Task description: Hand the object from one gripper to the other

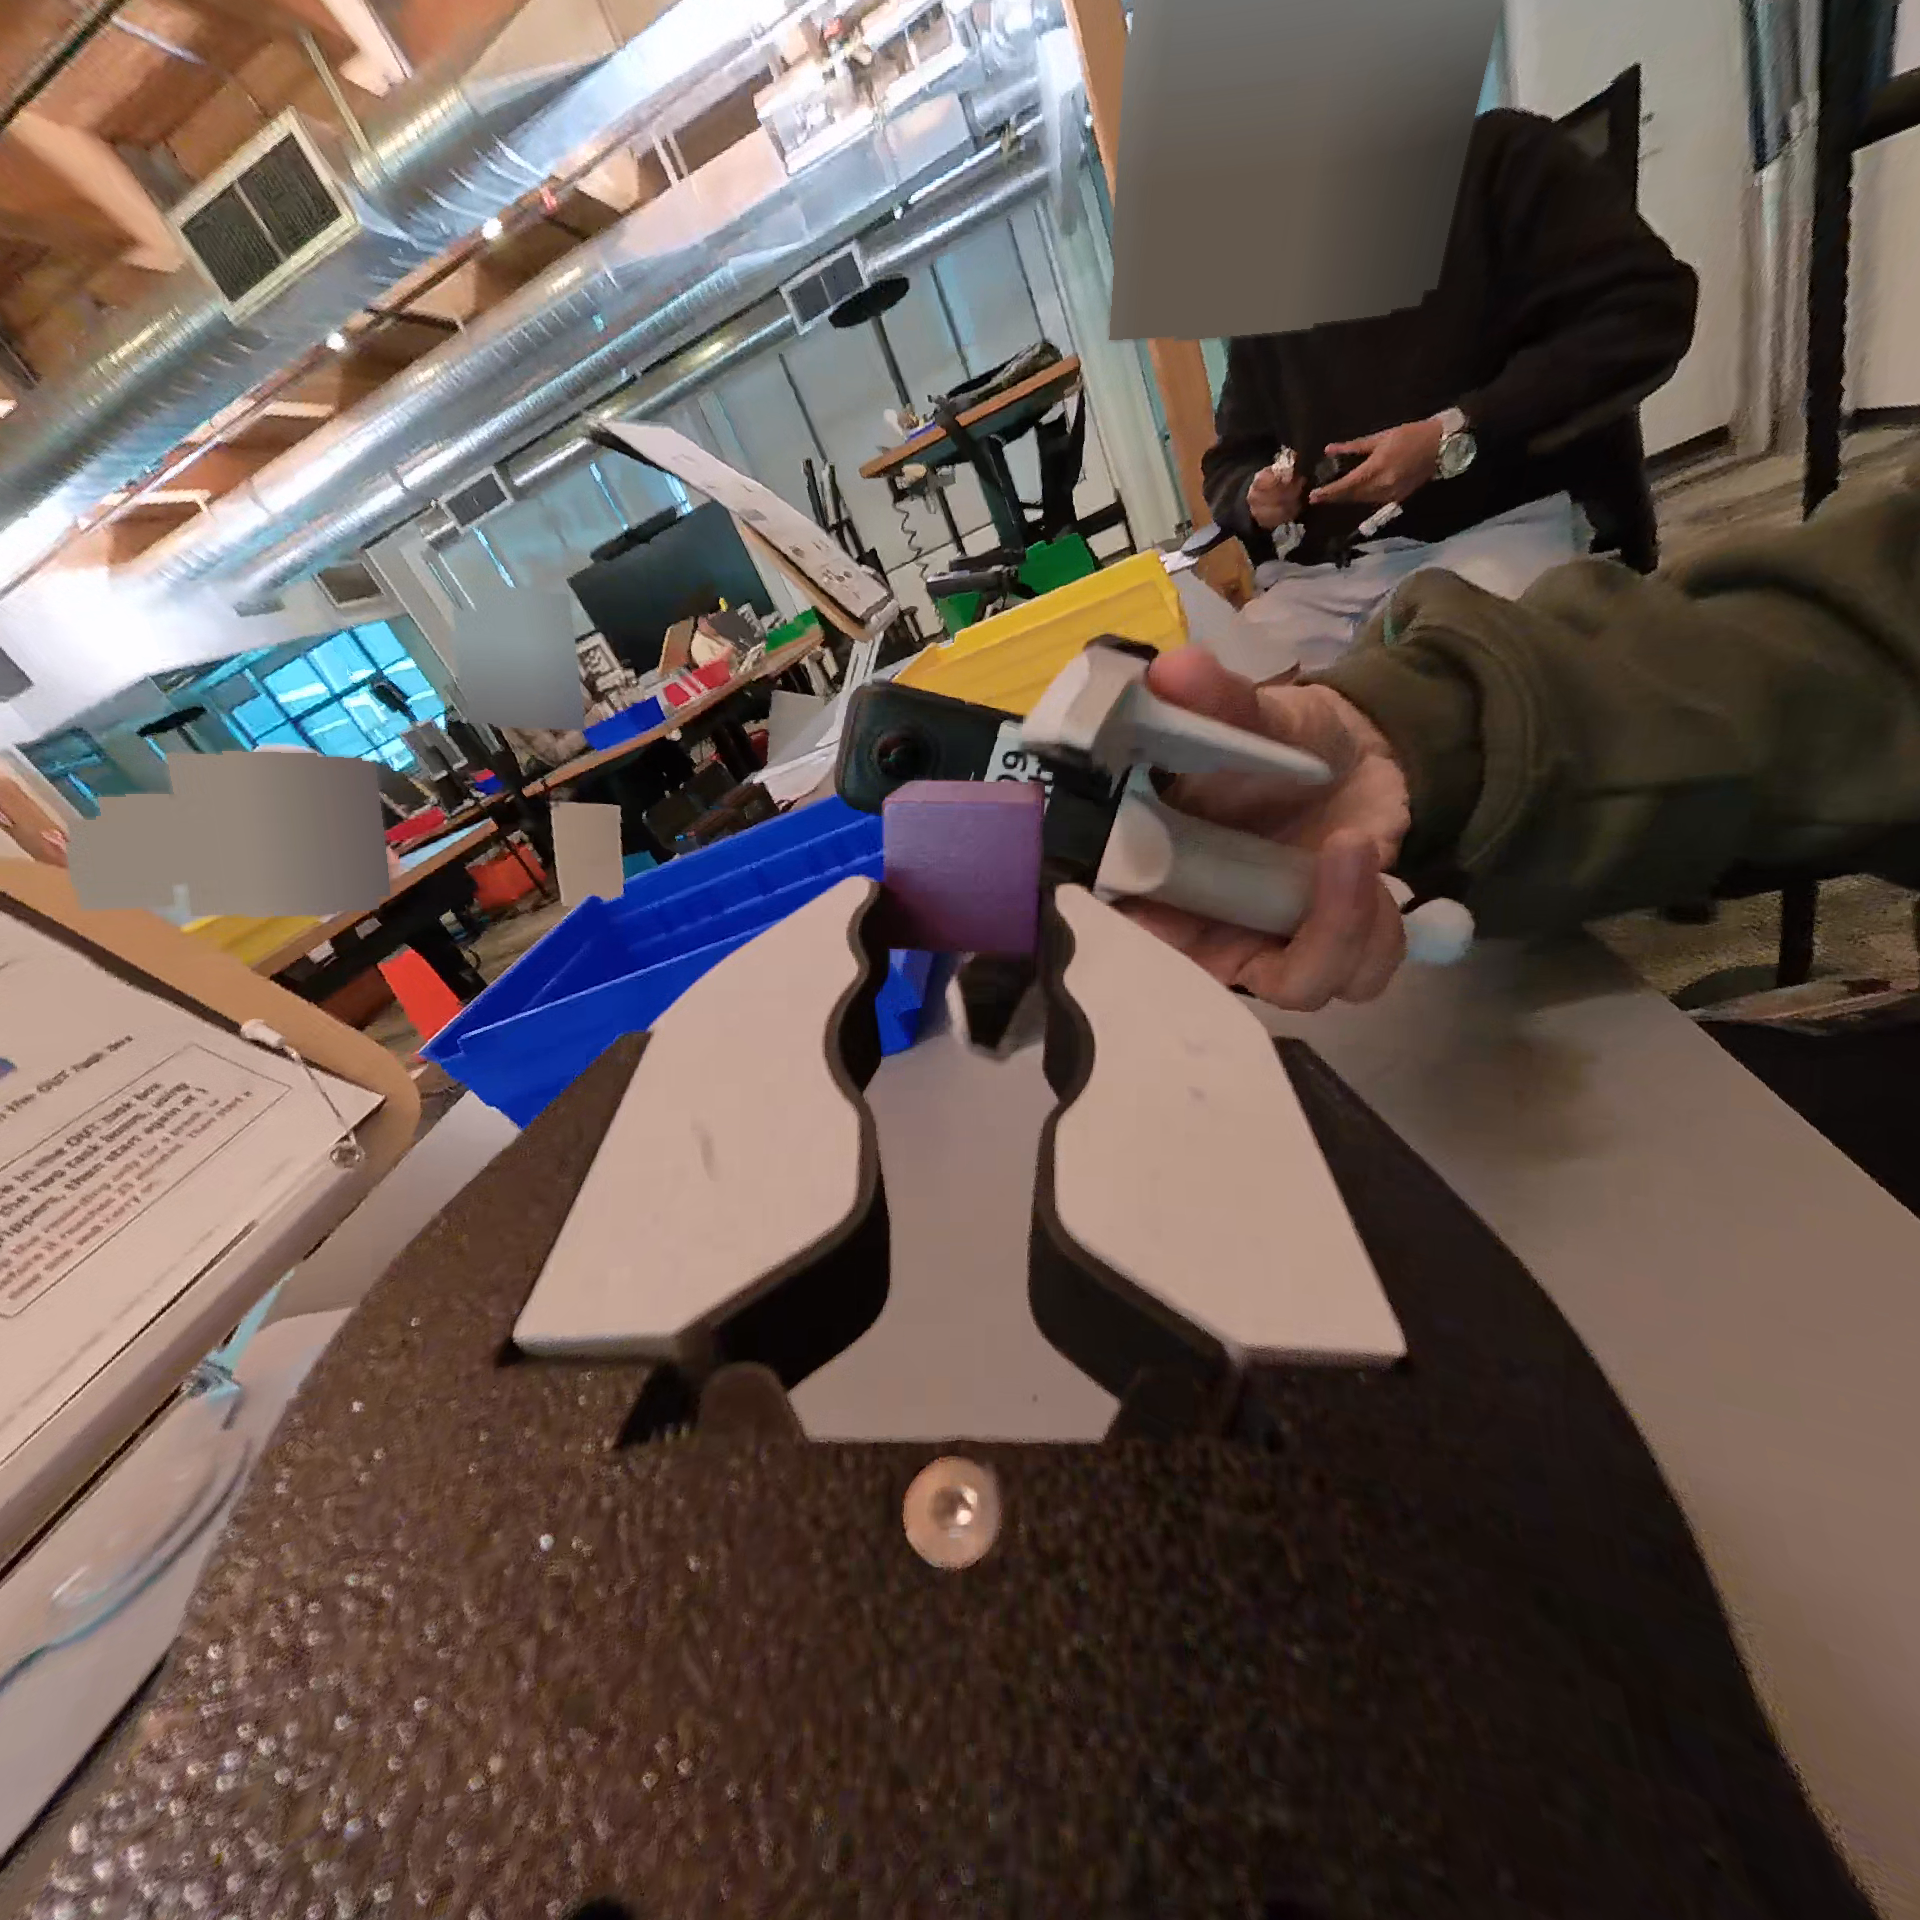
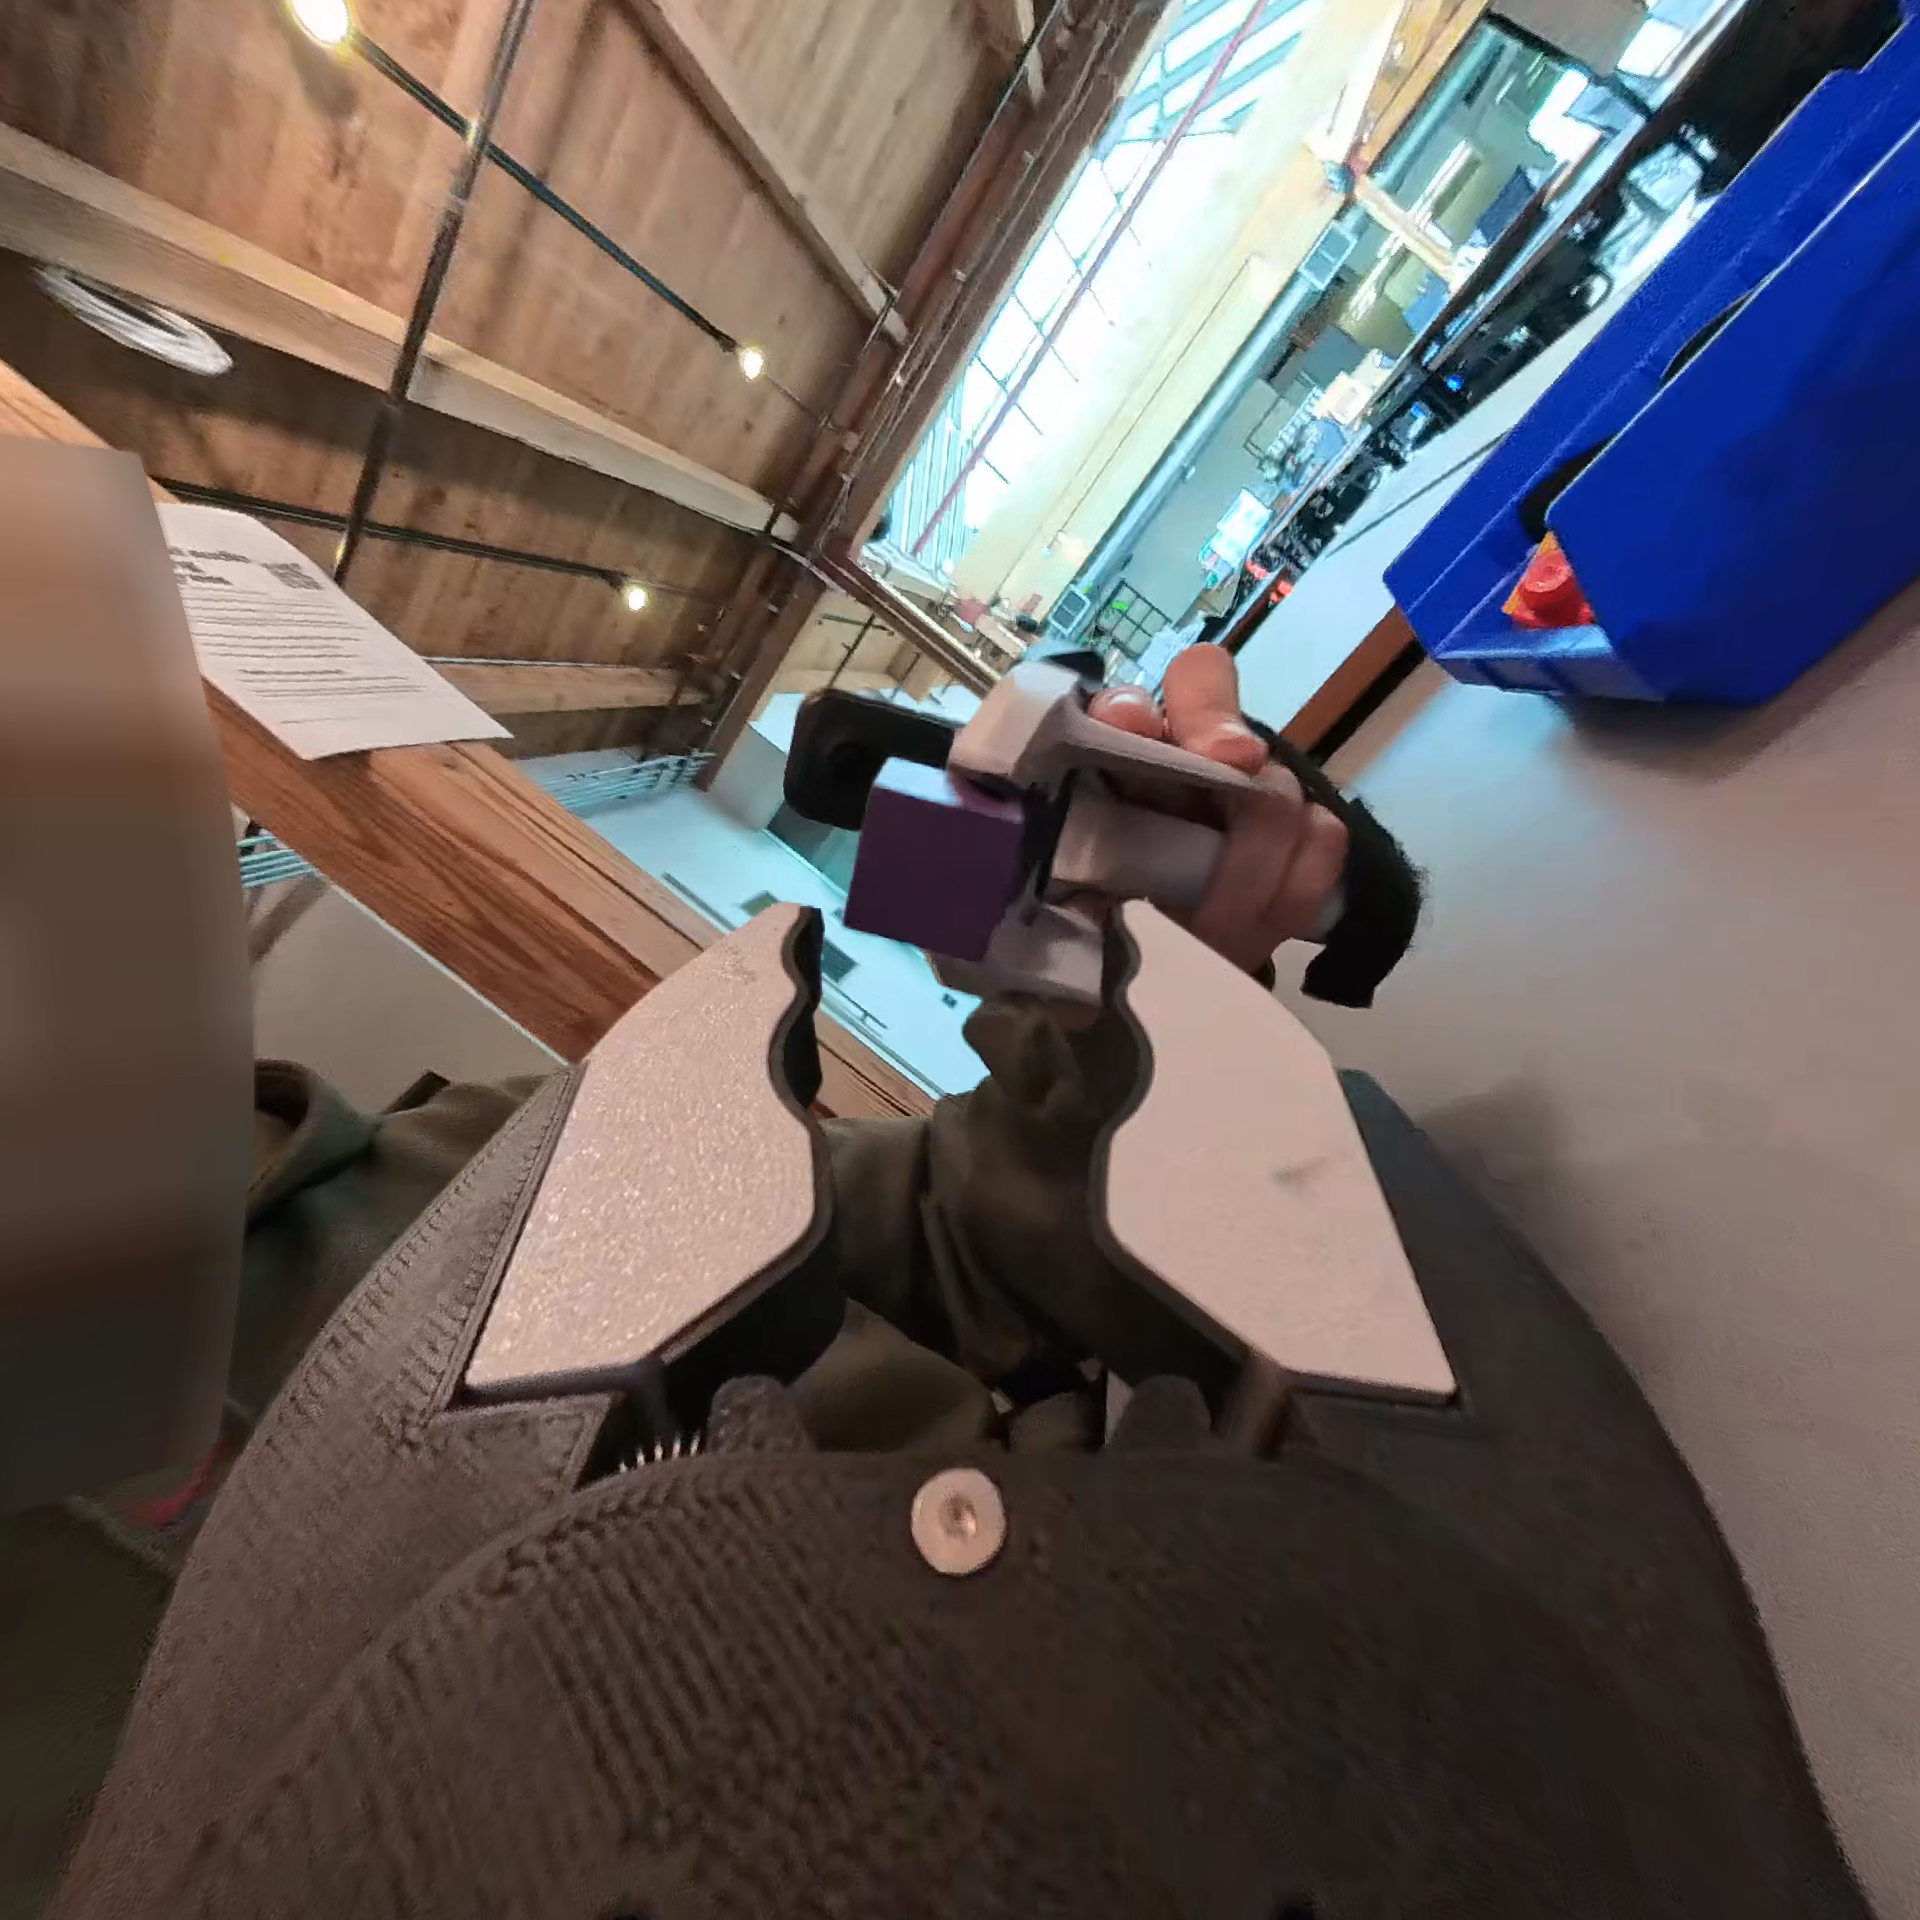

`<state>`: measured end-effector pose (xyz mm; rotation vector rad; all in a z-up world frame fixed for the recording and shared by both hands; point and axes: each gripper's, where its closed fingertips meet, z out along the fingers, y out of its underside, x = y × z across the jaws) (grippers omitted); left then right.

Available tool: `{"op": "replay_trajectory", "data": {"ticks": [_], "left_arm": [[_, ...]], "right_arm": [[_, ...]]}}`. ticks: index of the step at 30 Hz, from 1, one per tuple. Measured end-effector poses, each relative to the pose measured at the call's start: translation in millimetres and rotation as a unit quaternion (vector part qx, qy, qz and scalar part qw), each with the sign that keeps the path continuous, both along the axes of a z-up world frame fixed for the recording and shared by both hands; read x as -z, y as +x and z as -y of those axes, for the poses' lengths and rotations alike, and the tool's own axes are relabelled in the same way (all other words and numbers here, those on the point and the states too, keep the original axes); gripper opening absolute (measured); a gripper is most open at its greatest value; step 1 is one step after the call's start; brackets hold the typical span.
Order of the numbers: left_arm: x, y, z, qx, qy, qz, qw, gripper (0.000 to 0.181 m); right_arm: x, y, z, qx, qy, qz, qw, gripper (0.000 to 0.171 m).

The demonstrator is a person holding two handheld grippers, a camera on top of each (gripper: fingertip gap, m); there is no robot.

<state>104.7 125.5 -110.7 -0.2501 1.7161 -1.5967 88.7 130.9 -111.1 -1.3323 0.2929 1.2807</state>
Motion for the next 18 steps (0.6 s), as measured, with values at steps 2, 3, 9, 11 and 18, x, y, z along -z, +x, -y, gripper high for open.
{"op": "replay_trajectory", "data": {"ticks": [2, 3, 9, 11, 18], "left_arm": [[2, -2, 4, 0.011, 0.004, 0.001, 1.000, 0.027], [4, -1, 4, 0.006, 0.012, 0.004, 1.000, 0.027], [17, 10, -1, -0.045, 0.060, -0.011, 0.997, 0.028], [23, 20, -8, -0.080, 0.054, -0.045, 0.994, 0.034], [5, 41, -6, -0.222, 0.033, 0.013, 0.974, 0.054]], "right_arm": [[-7, 6, 1, 0.008, 0.018, -0.035, 0.999, 0.041], [-9, 8, 2, 0.007, 0.027, -0.051, 0.998, 0.030], [1, 15, -2, 0.053, 0.020, 0.056, 0.997, 0.028], [9, 30, -4, 0.129, -0.004, 0.162, 0.978, 0.027], [-24, 62, 8, 0.236, 0.044, 0.023, 0.971, 0.027]]}}
